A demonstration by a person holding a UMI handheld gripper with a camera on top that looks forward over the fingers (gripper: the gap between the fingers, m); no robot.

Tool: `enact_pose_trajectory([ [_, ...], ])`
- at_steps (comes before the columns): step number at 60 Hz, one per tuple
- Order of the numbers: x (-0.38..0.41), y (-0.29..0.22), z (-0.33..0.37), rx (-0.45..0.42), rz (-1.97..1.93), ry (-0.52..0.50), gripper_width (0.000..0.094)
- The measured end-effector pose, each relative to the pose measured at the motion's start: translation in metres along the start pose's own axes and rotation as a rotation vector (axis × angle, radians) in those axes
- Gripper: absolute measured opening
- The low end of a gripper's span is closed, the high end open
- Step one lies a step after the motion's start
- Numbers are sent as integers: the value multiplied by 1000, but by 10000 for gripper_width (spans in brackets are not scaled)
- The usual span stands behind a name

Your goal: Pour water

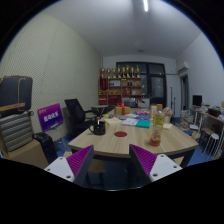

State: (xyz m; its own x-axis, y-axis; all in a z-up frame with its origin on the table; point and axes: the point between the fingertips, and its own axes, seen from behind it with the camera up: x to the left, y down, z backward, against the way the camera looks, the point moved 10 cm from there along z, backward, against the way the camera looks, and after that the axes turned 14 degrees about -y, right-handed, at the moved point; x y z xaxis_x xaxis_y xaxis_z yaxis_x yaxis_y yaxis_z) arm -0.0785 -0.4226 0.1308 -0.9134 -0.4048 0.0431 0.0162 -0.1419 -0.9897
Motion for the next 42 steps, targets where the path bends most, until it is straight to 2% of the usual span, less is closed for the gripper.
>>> enact_pose_trajectory([
  [19,-56,-14,-16,-44,74,49,808],
  [29,-151,-11,-41,-95,64,170,806],
  [42,-251,-18,-124,-158,49,294,807],
])
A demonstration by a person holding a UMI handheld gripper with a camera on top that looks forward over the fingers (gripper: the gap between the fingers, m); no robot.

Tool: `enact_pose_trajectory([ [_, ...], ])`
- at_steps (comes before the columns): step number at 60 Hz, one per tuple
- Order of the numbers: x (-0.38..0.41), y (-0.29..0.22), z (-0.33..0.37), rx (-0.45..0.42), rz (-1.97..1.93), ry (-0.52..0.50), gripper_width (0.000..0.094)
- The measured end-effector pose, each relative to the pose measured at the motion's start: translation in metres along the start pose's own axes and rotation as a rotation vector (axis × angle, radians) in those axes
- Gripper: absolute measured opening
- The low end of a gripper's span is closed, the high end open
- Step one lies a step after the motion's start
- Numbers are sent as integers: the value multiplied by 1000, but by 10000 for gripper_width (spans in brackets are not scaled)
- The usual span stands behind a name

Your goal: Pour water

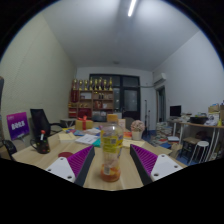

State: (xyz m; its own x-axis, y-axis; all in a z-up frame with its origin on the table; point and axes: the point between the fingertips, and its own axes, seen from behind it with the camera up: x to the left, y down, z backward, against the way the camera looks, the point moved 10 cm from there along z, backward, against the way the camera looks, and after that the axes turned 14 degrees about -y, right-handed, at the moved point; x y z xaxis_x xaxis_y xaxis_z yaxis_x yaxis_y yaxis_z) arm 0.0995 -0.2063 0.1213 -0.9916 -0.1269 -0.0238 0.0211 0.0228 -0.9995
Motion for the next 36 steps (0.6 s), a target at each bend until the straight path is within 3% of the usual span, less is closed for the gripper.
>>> enact_pose_trajectory([
  [18,-10,20,-88,49,6,8,801],
  [23,-24,36,-96,83,-22,62,487],
  [36,-13,36,-99,62,-3,79,399],
])
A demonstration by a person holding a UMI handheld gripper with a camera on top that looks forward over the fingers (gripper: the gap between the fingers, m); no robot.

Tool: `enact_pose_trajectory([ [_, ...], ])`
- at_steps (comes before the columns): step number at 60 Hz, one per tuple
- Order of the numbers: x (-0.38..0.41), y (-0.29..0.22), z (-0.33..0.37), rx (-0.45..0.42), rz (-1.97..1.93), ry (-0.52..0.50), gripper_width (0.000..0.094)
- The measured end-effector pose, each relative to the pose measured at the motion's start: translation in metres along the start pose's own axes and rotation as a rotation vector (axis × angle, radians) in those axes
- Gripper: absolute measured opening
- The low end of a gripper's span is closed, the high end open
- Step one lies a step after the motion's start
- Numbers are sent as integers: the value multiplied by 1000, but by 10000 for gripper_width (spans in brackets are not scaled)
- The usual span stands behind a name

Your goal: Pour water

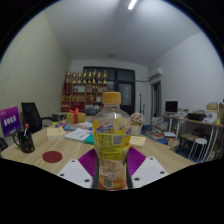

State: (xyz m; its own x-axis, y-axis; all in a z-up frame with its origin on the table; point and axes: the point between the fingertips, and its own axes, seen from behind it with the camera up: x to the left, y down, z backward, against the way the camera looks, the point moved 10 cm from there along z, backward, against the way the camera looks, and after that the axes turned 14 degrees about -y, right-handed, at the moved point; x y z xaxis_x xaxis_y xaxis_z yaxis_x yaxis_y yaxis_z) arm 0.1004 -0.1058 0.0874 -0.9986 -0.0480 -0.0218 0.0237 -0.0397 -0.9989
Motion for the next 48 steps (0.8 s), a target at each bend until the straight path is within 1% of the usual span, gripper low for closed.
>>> enact_pose_trajectory([
  [4,8,-8,-2,22,105,9,339],
  [8,22,-28,-4,25,287,3,340],
  [16,73,-89,-18,8,697,-33,338],
  [21,127,-120,-46,12,1003,-64,337],
  [26,182,-123,-72,37,1340,-79,340],
  [27,175,-124,-65,45,1408,-98,335],
  [28,189,-130,-79,51,1478,-95,337],
  [34,216,-122,-96,83,1861,-79,337],
  [35,221,-115,-95,84,1913,-65,339],
  [36,224,-126,-104,88,1969,-67,337],
  [40,231,-125,-108,86,2134,-33,342],
  [41,232,-110,-99,83,2160,-18,342],
  [42,232,-111,-98,81,2191,-9,341],
  [43,234,-129,-110,82,2232,-16,337],
  [48,232,-134,-103,63,2349,28,339],
])
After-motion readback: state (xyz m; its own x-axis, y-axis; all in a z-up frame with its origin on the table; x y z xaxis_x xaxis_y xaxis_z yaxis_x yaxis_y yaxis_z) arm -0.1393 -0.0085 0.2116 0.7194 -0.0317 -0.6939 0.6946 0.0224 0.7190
